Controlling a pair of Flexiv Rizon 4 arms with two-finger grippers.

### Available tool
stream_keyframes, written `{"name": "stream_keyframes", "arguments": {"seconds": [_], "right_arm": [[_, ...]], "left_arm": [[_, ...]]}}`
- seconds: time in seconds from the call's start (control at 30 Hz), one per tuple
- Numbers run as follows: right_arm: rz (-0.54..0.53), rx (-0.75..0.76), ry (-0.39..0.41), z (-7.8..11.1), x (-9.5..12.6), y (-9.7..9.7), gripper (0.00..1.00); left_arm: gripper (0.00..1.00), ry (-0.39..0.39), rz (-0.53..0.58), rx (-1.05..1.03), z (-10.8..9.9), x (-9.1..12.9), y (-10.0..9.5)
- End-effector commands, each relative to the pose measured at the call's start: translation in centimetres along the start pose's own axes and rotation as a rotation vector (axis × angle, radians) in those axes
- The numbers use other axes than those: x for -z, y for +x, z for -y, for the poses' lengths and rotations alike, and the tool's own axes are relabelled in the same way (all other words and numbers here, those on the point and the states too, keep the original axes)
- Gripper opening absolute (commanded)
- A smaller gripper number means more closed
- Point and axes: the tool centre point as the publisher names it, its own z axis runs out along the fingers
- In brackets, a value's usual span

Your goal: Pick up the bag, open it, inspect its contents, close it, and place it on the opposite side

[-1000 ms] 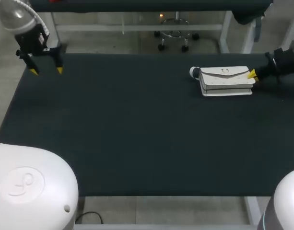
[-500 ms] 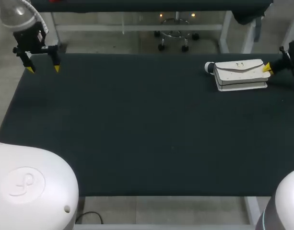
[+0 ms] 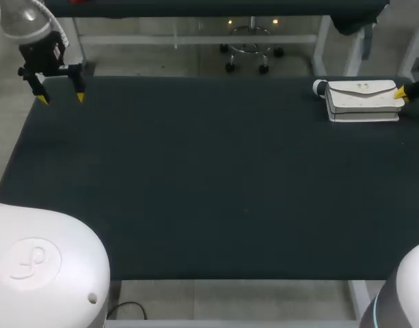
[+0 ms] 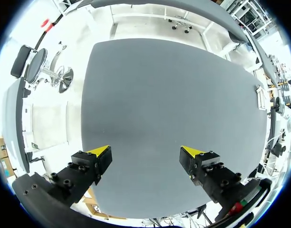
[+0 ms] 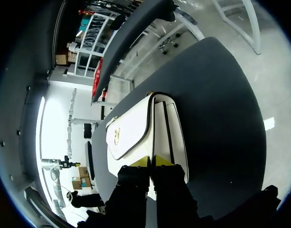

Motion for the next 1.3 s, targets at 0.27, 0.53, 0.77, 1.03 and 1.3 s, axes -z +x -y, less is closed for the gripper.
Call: {"name": "stream_keyframes", "arguments": {"seconds": [0.27, 0.53, 0.77, 1.03, 1.3], "right_arm": [[0.008, -0.007, 0.084, -1.7, 0.9, -1.4, 0.00], [0.008, -0.018, 0.080, -2.9, 1.6, -2.0, 0.00], [0.023, -0.009, 0.078, -3.5, 1.9, -2.3, 0.00], [0.026, -0.015, 0.082, -3.9, 2.1, -2.6, 0.00], [0.048, -0.015, 0.071, -3.7, 2.3, -2.3, 1.00]], "left_arm": [[1.00, -0.004, 0.004, 0.001, 0.2, 0.0, 0.1], [1.00, -0.004, 0.004, 0.001, 0.2, 0.0, 0.1], [1.00, -0.004, 0.004, 0.001, 0.2, 0.0, 0.1], [1.00, -0.004, 0.004, 0.001, 0.2, 0.0, 0.1], [1.00, -0.004, 0.004, 0.001, 0.2, 0.0, 0.1]]}}
